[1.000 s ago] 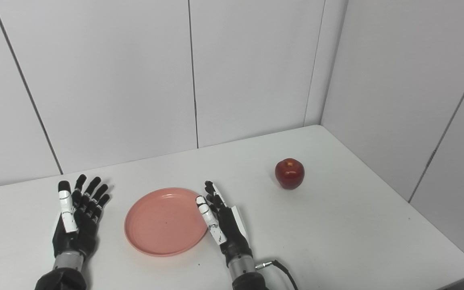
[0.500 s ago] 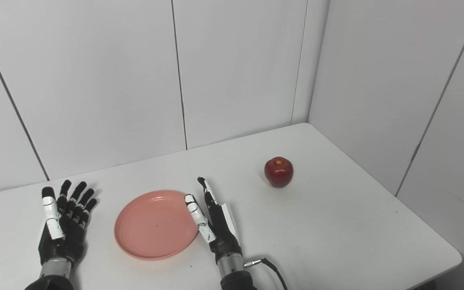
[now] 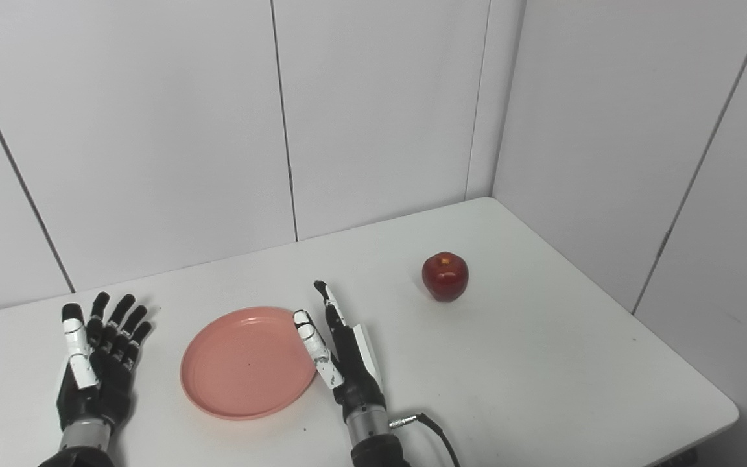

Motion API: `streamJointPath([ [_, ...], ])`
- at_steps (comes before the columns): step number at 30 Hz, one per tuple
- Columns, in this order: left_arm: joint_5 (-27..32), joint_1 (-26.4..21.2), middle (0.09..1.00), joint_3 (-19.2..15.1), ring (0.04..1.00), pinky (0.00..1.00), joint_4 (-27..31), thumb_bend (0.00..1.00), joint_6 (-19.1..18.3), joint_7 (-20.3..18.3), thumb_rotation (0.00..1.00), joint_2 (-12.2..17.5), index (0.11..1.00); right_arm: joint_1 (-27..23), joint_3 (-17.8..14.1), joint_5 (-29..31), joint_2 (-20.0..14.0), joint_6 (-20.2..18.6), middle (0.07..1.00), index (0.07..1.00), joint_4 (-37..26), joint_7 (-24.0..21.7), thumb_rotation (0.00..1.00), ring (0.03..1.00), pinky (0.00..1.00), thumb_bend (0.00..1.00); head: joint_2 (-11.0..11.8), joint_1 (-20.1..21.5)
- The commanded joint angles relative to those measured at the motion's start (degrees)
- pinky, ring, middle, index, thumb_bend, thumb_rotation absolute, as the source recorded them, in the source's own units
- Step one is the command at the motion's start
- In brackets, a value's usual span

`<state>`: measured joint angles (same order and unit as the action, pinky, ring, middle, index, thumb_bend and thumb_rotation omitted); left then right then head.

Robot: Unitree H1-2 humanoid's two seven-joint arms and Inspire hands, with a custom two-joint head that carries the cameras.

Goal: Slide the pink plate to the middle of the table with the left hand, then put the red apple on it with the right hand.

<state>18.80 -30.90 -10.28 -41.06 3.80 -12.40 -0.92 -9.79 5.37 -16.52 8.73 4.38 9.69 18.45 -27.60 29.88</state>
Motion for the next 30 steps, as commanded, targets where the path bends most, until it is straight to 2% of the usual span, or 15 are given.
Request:
streamJointPath([
  [1, -0.91, 2.48, 0.921, 0.14, 0.905, 0.93, -4.43, 0.64, -2.86, 2.09, 0.98, -0.39, 0.979, -0.33, -1.31, 0.07, -0.95, 3.35, 0.972, 0.965, -0.23, 1.19, 1.00, 0.952, 0.95, 0.65, 0.01, -0.04],
  [7, -1.02, 2.40, 0.920, 0.71, 0.904, 0.93, -4.80, 0.64, -2.33, 1.56, 0.98, -0.55, 0.975, -0.53, -2.49, -1.82, -1.49, 0.69, 0.941, 0.963, -3.92, 1.55, 1.00, 0.948, 0.98, 0.68, 0.21, 0.03],
  [12, -0.91, 2.47, 0.911, 0.54, 0.899, 0.92, -4.42, 0.63, -2.54, 2.15, 0.98, -0.66, 0.969, -1.16, -2.92, -2.54, -2.48, -0.52, 0.939, 0.959, -6.15, 0.56, 1.00, 0.932, 0.95, 0.68, 0.50, -0.16],
  [18, -0.97, 2.47, 0.911, 0.48, 0.907, 0.93, -4.82, 0.61, -2.50, 2.21, 0.99, -0.51, 0.974, -2.69, -3.53, -2.26, -3.11, -4.08, 0.926, 0.949, -9.05, -0.91, 1.00, 0.922, 0.93, 0.66, 0.60, -0.45],
  [21, -0.70, 2.30, 0.922, 0.41, 0.919, 0.95, -5.54, 0.62, -1.79, 1.51, 0.98, -0.45, 0.979, -3.71, -3.77, -2.25, -3.63, -3.68, 0.924, 0.952, -9.63, -1.18, 1.00, 0.896, 0.90, 0.72, 0.75, -0.59],
  [24, -0.81, 2.26, 0.922, 0.53, 0.920, 0.94, -5.81, 0.62, -1.44, 1.32, 0.98, -0.30, 0.976, -4.55, -3.34, -4.41, -4.70, -3.13, 0.925, 0.957, -10.00, -1.01, 1.00, 0.886, 0.88, 0.72, 0.77, -0.60],
  [26, -0.72, 2.24, 0.919, 0.50, 0.917, 0.94, -5.74, 0.62, -1.55, 1.27, 0.97, -0.20, 0.973, -5.19, -2.99, -6.06, -5.35, -2.88, 0.923, 0.963, -10.20, -0.68, 1.00, 0.856, 0.83, 0.69, 0.80, -0.57],
  [30, -0.93, 2.27, 0.913, 0.47, 0.907, 0.93, -5.53, 0.62, -1.74, 1.83, 0.96, -0.16, 0.970, -6.72, -2.74, -8.38, -6.72, -2.46, 0.930, 0.979, -10.49, -0.37, 1.00, 0.878, 0.85, 0.70, 0.84, -0.57],
])
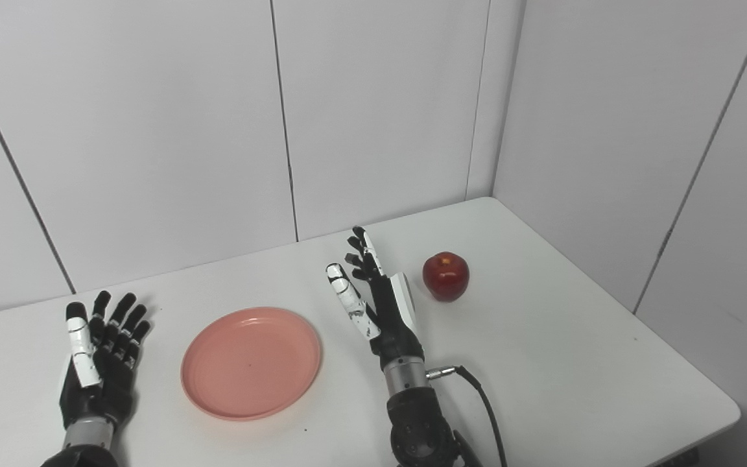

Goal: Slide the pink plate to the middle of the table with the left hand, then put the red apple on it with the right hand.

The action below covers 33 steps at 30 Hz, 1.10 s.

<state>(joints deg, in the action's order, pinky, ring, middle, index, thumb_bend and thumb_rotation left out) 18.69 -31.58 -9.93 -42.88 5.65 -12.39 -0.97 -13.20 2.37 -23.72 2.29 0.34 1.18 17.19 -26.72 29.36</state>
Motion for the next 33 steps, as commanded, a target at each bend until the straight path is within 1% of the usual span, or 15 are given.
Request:
streamJointPath([
  [1, -0.88, 2.95, 0.913, 0.17, 0.906, 0.93, -3.67, 0.62, -3.61, 1.87, 0.96, -0.13, 0.969, -3.74, 0.31, -1.96, -0.67, 1.63, 0.930, 0.979, -1.97, 1.06, 1.00, 0.879, 0.85, 0.70, -0.04, -0.04],
  [3, -0.99, 3.04, 0.912, 0.29, 0.908, 0.93, -3.38, 0.62, -3.76, 1.94, 0.97, -0.21, 0.964, -4.67, 0.31, -3.87, -1.55, 1.38, 0.918, 0.972, -2.06, 1.54, 1.00, 0.879, 0.85, 0.70, -0.07, -0.18],
  [5, -1.06, 3.18, 0.910, 0.42, 0.902, 0.91, -2.89, 0.62, -3.98, 2.03, 0.96, -0.34, 0.963, -5.72, 0.10, -5.81, -2.44, 0.67, 0.880, 0.939, -2.33, 1.91, 1.00, 0.855, 0.81, 0.74, -0.07, -0.18],
  [6, -1.06, 3.23, 0.915, 0.46, 0.906, 0.92, -2.70, 0.62, -4.06, 2.07, 0.97, -0.39, 0.968, -6.11, -0.04, -6.42, -2.73, 0.32, 0.854, 0.914, -2.46, 1.97, 1.00, 0.831, 0.78, 0.78, -0.07, -0.18],
  [9, -0.86, 3.24, 0.920, 0.41, 0.911, 0.93, -2.55, 0.63, -4.18, 2.11, 0.97, -0.59, 0.970, -7.79, -0.56, -7.22, -4.53, 0.99, 0.818, 0.874, -1.97, 1.95, 0.96, 0.793, 0.74, 0.84, 0.01, -0.28],
  [11, -0.79, 3.12, 0.918, 0.32, 0.910, 0.93, -3.00, 0.64, -3.91, 2.05, 0.96, -0.58, 0.969, -8.67, -0.25, -9.53, -6.36, 0.94, 0.809, 0.868, -1.60, 2.04, 0.95, 0.776, 0.71, 0.85, 0.09, -0.34],
  [13, -0.82, 3.10, 0.918, 0.29, 0.908, 0.93, -3.15, 0.64, -3.82, 2.10, 0.96, -0.57, 0.967, -9.26, 0.28, -12.31, -7.94, 0.71, 0.796, 0.862, -1.31, 2.43, 0.97, 0.740, 0.65, 0.87, 0.09, -0.34],
  [15, -0.96, 3.20, 0.919, 0.37, 0.907, 0.93, -2.97, 0.64, -3.83, 2.15, 0.96, -0.55, 0.969, -10.00, 0.84, -15.55, -10.14, 0.71, 0.792, 0.857, -0.80, 3.00, 0.99, 0.728, 0.63, 0.87, 0.09, -0.34],
  [16, -0.92, 3.23, 0.919, 0.37, 0.907, 0.93, -2.96, 0.64, -3.81, 2.09, 0.97, -0.56, 0.970, -10.37, 1.03, -17.00, -11.24, 0.46, 0.791, 0.856, -0.64, 3.11, 0.99, 0.726, 0.63, 0.87, 0.09, -0.34],
  [18, -0.85, 3.27, 0.922, 0.34, 0.909, 0.94, -2.96, 0.64, -3.82, 2.06, 0.97, -0.62, 0.974, -10.79, 1.14, -18.79, -12.57, 0.21, 0.794, 0.856, -0.41, 3.40, 1.00, 0.745, 0.67, 0.88, 0.17, -0.41],
  [19, -0.82, 3.31, 0.920, 0.33, 0.912, 0.94, -2.91, 0.64, -3.85, 2.06, 0.97, -0.68, 0.972, -10.93, 1.07, -19.50, -13.16, -0.04, 0.801, 0.843, -0.41, 3.45, 0.99, 0.771, 0.71, 0.88, 0.17, -0.41],
  [24, -0.60, 3.21, 0.919, 0.19, 0.910, 0.94, -3.16, 0.64, -3.76, 1.96, 0.97, -0.80, 0.969, -11.27, -0.07, -21.97, -15.84, -1.48, 0.805, 0.808, -0.53, 3.62, 0.96, 0.798, 0.75, 0.87, 0.11, -0.67],
  [29, -0.36, 3.36, 0.916, -0.04, 0.911, 0.95, -3.12, 0.65, -3.76, 1.81, 0.97, -0.94, 0.968, -10.93, -0.50, -24.11, -18.43, -2.66, 0.804, 0.800, -1.38, 2.19, 0.90, 0.799, 0.77, 0.86, 0.17, -0.77],
  [31, -0.41, 3.43, 0.917, 0.01, 0.911, 0.95, -3.15, 0.65, -3.58, 1.63, 0.97, -0.96, 0.969, -10.64, -0.30, -25.31, -19.90, -3.24, 0.803, 0.803, -1.59, 1.36, 0.90, 0.796, 0.77, 0.85, 0.32, -0.77],
  [33, -0.34, 3.45, 0.920, -0.01, 0.912, 0.94, -3.18, 0.65, -3.52, 1.52, 0.97, -1.01, 0.972, -10.32, -0.13, -26.75, -21.16, -4.05, 0.801, 0.803, -1.83, 0.34, 0.91, 0.796, 0.80, 0.85, 0.32, -0.77],
])
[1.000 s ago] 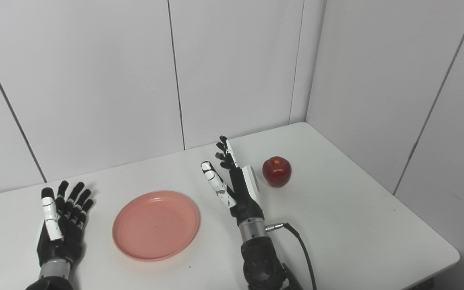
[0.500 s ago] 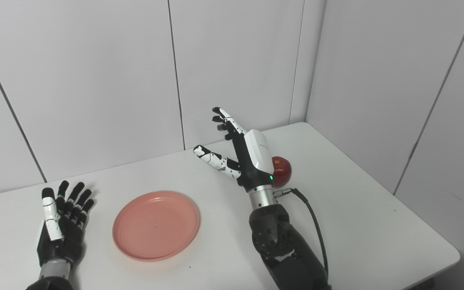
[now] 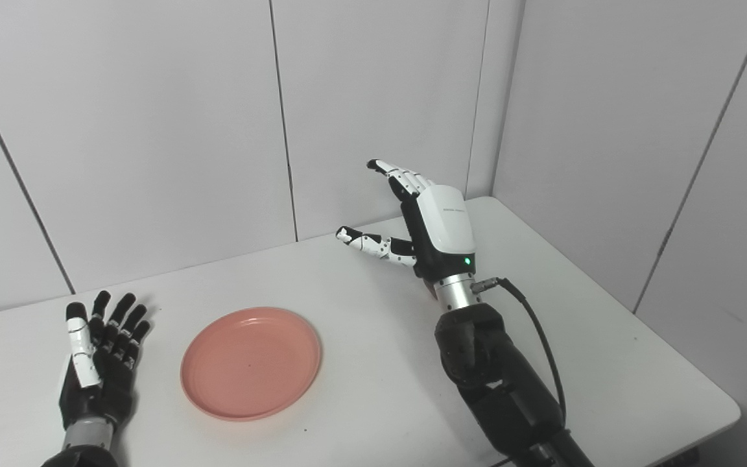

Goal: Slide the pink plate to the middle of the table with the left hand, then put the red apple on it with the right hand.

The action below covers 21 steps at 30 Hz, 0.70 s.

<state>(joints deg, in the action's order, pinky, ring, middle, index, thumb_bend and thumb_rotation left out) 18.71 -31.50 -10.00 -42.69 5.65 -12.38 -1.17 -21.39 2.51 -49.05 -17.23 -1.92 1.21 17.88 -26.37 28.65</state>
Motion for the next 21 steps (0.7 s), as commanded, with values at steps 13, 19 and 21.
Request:
streamJointPath([
  [13, -0.72, 3.88, 0.919, 0.59, 0.908, 0.94, -1.90, 0.63, -4.34, 1.76, 0.97, -0.86, 0.970, 0.02, -0.25, -6.78, -8.53, -2.86, 0.761, 0.772, -0.59, -2.16, 0.88, 0.759, 0.76, 0.87, -0.12, -0.12],
  [19, -0.76, 3.74, 0.925, 0.64, 0.914, 0.94, -2.51, 0.63, -4.03, 1.59, 0.97, -0.69, 0.977, 0.77, -0.31, -6.69, -10.31, -3.46, 0.753, 0.777, 0.85, -3.50, 0.85, 0.748, 0.75, 0.87, -0.26, -0.12],
  [21, -0.89, 3.74, 0.924, 0.69, 0.912, 0.94, -2.47, 0.64, -4.18, 1.78, 0.97, -0.66, 0.976, 0.88, -0.31, -6.89, -10.62, -3.70, 0.755, 0.779, 1.30, -3.59, 0.86, 0.747, 0.75, 0.87, -0.26, -0.12],
])
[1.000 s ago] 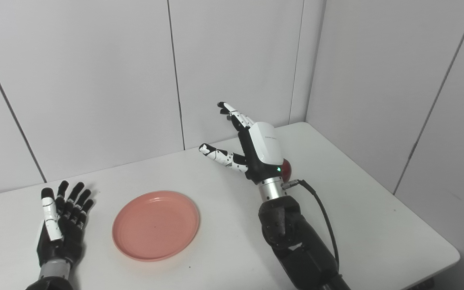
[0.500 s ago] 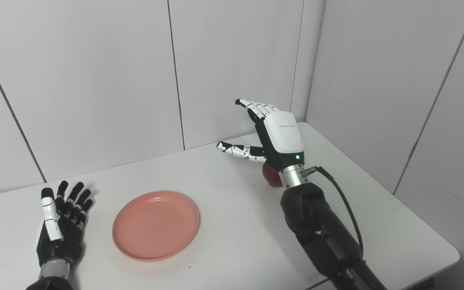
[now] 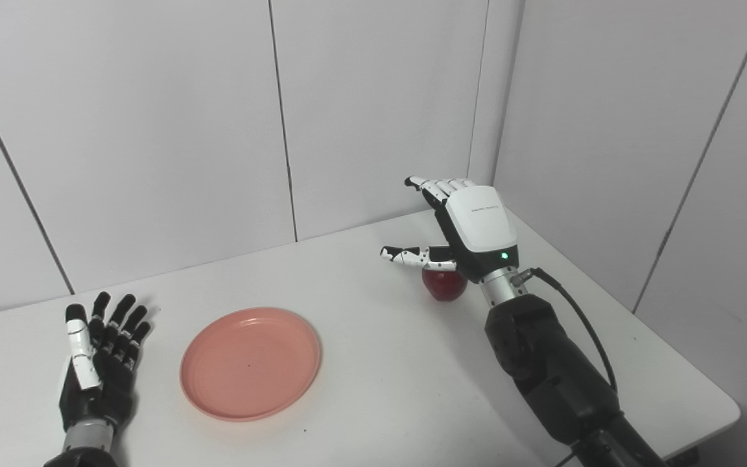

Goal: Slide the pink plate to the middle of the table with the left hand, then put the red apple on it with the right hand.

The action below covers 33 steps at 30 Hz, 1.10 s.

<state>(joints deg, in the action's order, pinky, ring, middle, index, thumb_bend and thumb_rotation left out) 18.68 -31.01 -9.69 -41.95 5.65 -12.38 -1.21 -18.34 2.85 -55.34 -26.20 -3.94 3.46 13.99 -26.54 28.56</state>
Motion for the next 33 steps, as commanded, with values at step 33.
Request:
streamJointPath([
  [33, -1.24, 3.44, 0.917, 0.74, 0.905, 0.92, -3.19, 0.64, -4.02, 1.99, 0.96, -0.63, 0.971, -2.74, 0.62, 1.69, -2.79, -2.79, 0.765, 0.778, 9.08, 1.52, 0.86, 0.745, 0.73, 0.84, -0.45, -0.78],
])
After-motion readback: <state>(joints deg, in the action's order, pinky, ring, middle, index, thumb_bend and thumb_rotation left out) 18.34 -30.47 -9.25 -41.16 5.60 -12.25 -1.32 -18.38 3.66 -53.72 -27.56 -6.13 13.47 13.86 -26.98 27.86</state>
